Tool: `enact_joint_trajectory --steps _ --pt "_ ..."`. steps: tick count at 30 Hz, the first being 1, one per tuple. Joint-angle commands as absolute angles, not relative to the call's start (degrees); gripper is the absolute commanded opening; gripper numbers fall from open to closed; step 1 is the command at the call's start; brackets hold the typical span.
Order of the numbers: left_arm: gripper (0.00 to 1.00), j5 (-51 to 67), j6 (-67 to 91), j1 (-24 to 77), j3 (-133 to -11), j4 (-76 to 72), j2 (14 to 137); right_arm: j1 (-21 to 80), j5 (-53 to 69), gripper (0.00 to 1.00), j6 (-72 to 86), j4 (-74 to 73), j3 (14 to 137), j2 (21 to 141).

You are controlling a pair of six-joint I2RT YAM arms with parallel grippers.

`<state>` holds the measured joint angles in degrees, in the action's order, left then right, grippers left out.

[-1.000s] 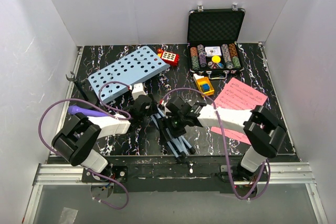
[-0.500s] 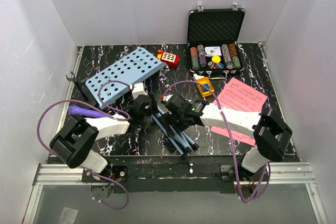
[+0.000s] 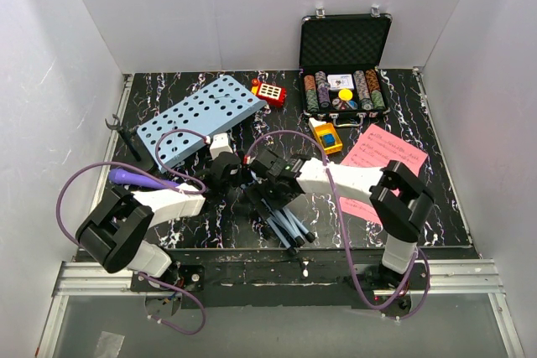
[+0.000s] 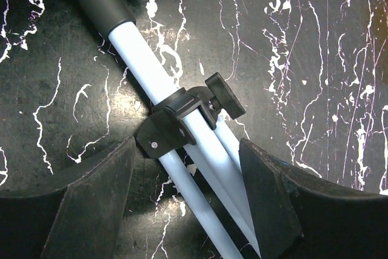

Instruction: Pack up the instrument practice props

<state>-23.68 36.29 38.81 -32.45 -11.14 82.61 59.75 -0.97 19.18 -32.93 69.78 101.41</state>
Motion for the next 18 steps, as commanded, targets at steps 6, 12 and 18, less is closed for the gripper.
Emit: enact_joint_trajectory --steps 6,12,18 --pt "0.68 -23.38 37.62 38.94 -31.29 -10.11 79.37 60.03 -6.68 0.94 17.93 -35.33 71.02 108.28" --pt "0.68 -23.38 38.14 38.94 -30.76 -9.93 78.66 60.03 -5.89 0.95 18.63 -34.81 70.05 110.13" --pt "0.68 -22.94 37.36 38.94 -30.76 -10.46 78.57 60.21 -1.68 0.71 18.72 -35.42 70.49 110.65"
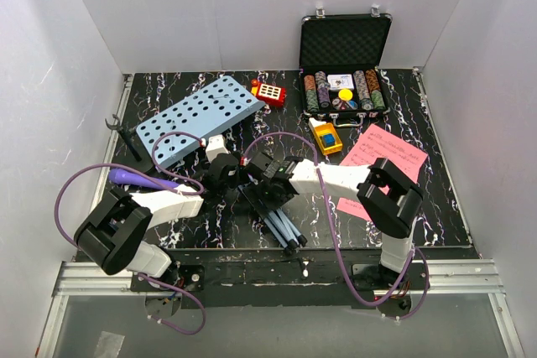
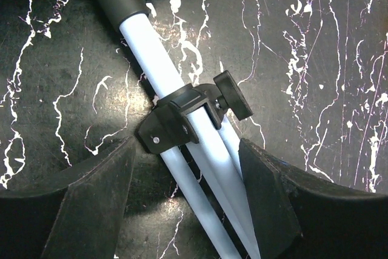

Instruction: Pack up the instrument practice props

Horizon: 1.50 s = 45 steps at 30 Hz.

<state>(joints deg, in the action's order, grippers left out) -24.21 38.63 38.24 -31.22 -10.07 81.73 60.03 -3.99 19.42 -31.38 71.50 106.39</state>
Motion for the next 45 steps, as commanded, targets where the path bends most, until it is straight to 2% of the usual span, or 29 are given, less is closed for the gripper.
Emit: enact_joint_trajectory --steps 1,8,10,11,25,30,34,35,37,39,40,45 --pt "0.66 -22.68 37.09 38.94 -31.11 -10.46 79.1 60.38 -1.32 0.65 19.16 -35.33 70.31 110.83" --pt "0.62 -21.09 37.35 38.94 -31.03 -12.3 80.33 60.73 -0.35 0.28 19.42 -35.77 70.22 112.32" --pt "0.62 -20.74 36.92 39.02 -31.2 -12.65 80.51 60.73 1.21 0.07 19.6 -35.95 70.4 112.94" --pt "0.62 -20.57 36.65 38.94 -31.38 -12.83 80.68 60.73 1.32 0.01 19.77 -36.21 70.4 113.11" --pt "0.55 -18.9 32.08 38.94 -38.4 -15.29 88.5 60.91 6.85 0.01 29.7 -33.84 70.66 107.93" --pt "0.56 -20.47 31.29 38.94 -39.2 -14.24 87.98 61.08 7.47 0.01 29.97 -33.49 72.33 109.16" --pt "0.62 -21.97 31.03 38.94 -39.55 -11.79 86.05 61.08 7.56 0.02 29.1 -33.66 72.86 108.64" --pt "0.64 -22.41 31.03 38.94 -39.46 -10.99 85.0 61.08 7.12 0.19 28.74 -33.58 72.86 107.68" --pt "0.68 -23.55 31.11 38.94 -38.94 -9.41 82.37 61.0 4.67 0.46 28.3 -33.75 72.42 105.3" --pt "0.7 -25.39 31.38 38.94 -38.41 -7.74 79.12 60.91 2.38 0.64 27.69 -34.8 72.68 103.02" --pt "0.7 -26.1 31.29 38.94 -38.15 -6.78 77.36 60.82 1.59 0.83 27.51 -35.33 72.95 101.88" --pt "0.73 -26.46 29.1 38.94 -39.63 -0.63 70.24 59.86 -1.65 0.88 26.46 -38.05 75.23 97.39"
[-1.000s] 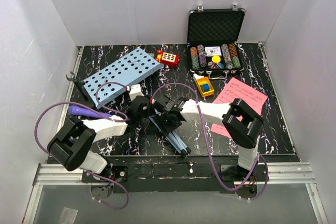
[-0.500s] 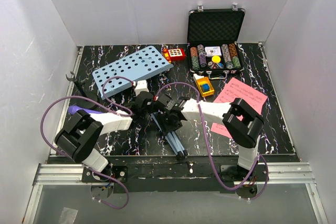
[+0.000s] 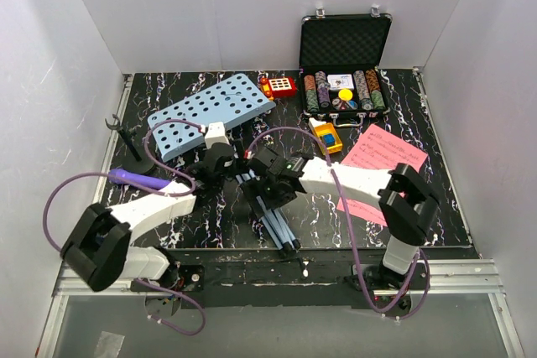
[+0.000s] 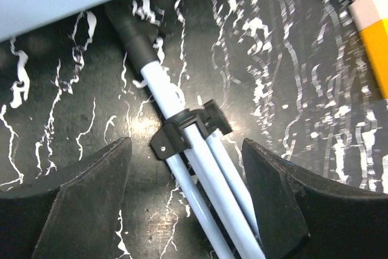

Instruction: Pack up the instrument practice props

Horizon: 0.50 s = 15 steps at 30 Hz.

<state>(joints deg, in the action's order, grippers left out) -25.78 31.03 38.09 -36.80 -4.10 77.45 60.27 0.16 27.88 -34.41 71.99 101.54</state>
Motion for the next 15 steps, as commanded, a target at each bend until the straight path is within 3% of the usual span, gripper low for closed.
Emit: enact_joint_trajectory --steps 1,8,9,15 --pt "0.74 -26.46 28.74 38.94 -40.07 1.47 69.18 59.85 -2.45 0.88 26.11 -38.75 75.76 96.16" --pt "0.8 -24.0 25.67 39.11 -43.85 11.5 58.47 59.15 -7.64 0.9 24.52 -43.5 77.17 85.98" --pt "0.88 -23.73 25.06 39.11 -44.9 13.78 57.58 59.15 -8.43 0.9 24.17 -43.33 76.73 83.87" --pt "0.98 -27.23 22.33 39.37 -52.99 30.3 51.43 59.06 -13.44 0.91 20.84 -34.13 63.23 63.49"
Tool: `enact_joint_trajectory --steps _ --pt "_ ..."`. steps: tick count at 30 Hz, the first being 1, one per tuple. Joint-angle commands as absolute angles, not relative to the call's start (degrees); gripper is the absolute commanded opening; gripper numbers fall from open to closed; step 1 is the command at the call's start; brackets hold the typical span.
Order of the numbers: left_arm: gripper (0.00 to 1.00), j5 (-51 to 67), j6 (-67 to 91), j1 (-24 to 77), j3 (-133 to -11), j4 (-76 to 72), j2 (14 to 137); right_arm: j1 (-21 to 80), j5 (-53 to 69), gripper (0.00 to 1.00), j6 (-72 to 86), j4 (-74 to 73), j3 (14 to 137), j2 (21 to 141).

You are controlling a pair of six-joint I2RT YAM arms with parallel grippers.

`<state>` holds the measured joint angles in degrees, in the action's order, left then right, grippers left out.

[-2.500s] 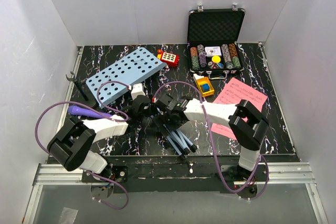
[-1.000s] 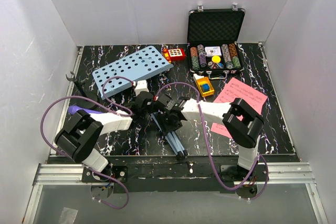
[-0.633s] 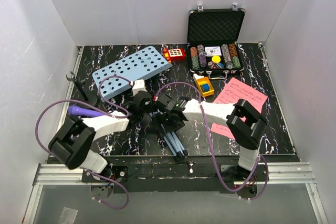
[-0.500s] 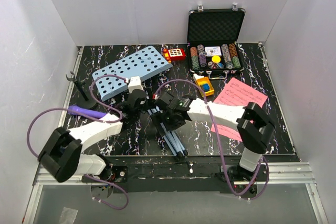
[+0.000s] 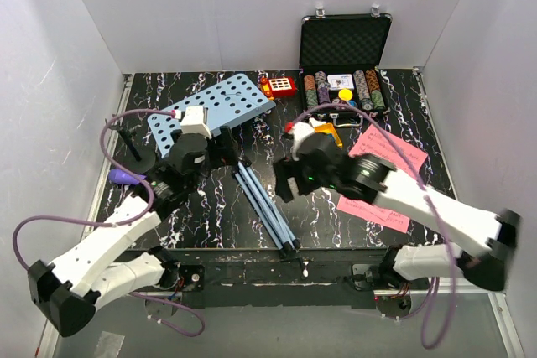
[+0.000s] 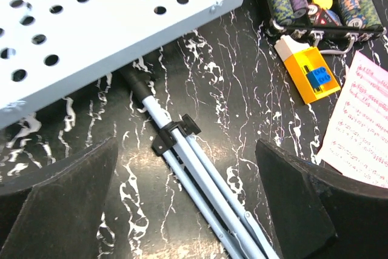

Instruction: Pack up the instrument practice props

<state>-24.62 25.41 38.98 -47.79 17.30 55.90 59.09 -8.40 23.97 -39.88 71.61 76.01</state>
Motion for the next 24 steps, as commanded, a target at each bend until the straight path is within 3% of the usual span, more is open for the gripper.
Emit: enact_joint_trajectory --steps 1,9,15,24 --pt "0.98 -28.64 22.5 39.37 -53.87 32.24 50.2 59.15 -14.14 0.91 20.4 -31.23 59.63 59.37" --pt "0.98 -35.85 32.23 39.29 -56.95 44.63 47.55 59.15 -18.8 0.92 20.13 -20.57 44.65 37.46" --pt "0.98 -36.47 41.39 39.29 -56.95 54.39 49.66 59.15 -23.55 0.93 19.07 -22.15 44.74 34.19" --pt "0.98 -35.25 41.14 39.37 -54.31 51.5 45.09 59.15 -25.93 0.94 23.2 -19.87 43.86 32.26"
